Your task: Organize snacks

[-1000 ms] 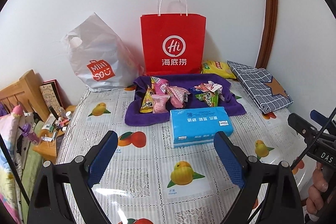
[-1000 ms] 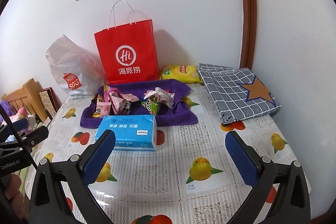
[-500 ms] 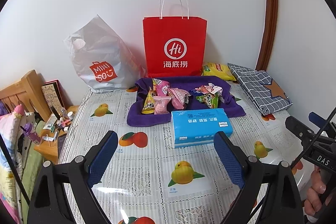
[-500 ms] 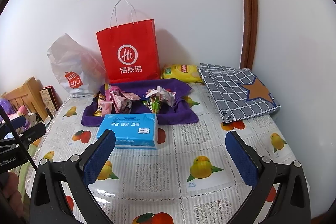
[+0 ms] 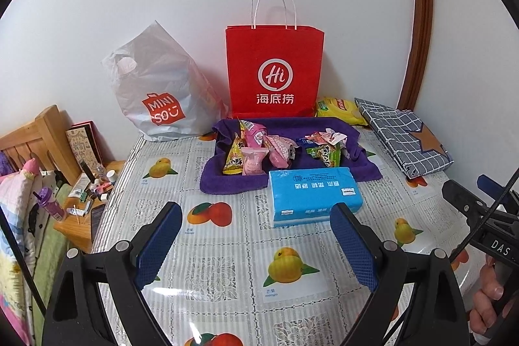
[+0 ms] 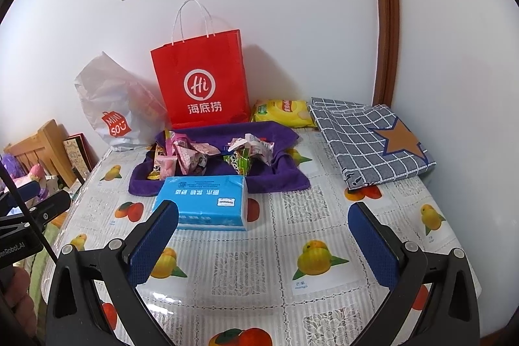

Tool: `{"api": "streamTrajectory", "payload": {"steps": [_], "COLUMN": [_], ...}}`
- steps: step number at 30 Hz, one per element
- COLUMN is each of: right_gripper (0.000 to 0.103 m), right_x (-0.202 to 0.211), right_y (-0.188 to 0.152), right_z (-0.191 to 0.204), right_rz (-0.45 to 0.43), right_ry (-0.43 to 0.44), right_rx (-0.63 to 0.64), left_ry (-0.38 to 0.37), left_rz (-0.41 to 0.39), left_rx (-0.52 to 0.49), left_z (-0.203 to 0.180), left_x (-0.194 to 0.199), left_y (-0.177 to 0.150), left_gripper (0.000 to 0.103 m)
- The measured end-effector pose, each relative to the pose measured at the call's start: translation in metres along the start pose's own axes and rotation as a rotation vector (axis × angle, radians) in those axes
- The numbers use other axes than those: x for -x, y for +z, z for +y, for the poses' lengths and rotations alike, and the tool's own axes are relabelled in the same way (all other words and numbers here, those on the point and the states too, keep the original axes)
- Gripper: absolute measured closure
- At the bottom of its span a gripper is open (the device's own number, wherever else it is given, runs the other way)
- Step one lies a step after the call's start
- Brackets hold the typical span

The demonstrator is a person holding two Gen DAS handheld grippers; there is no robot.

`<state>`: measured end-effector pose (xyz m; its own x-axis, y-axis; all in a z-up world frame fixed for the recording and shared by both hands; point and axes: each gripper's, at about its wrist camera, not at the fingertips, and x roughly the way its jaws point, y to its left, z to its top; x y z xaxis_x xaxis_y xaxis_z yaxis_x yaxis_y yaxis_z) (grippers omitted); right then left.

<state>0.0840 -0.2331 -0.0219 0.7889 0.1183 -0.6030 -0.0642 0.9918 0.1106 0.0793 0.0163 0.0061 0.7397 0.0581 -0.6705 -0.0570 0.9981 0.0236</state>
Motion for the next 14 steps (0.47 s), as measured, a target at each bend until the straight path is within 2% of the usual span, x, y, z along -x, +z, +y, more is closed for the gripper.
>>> {"api": "streamTrajectory", "payload": {"steps": [14], "right_gripper": [0.000], "right_x": [-0.0017], "right_y": [0.0000], "right_z": [0.0042], "right_rz": [-0.001], "right_ry": [-0.001], "right_rx": [0.006], "left_ry": [0.019], "left_rz": [-0.013], "left_rx": [-0.012], "left_z": [0.0004], "left_x": [-0.0025], "left_y": [0.0006], "left_gripper": [0.010]}}
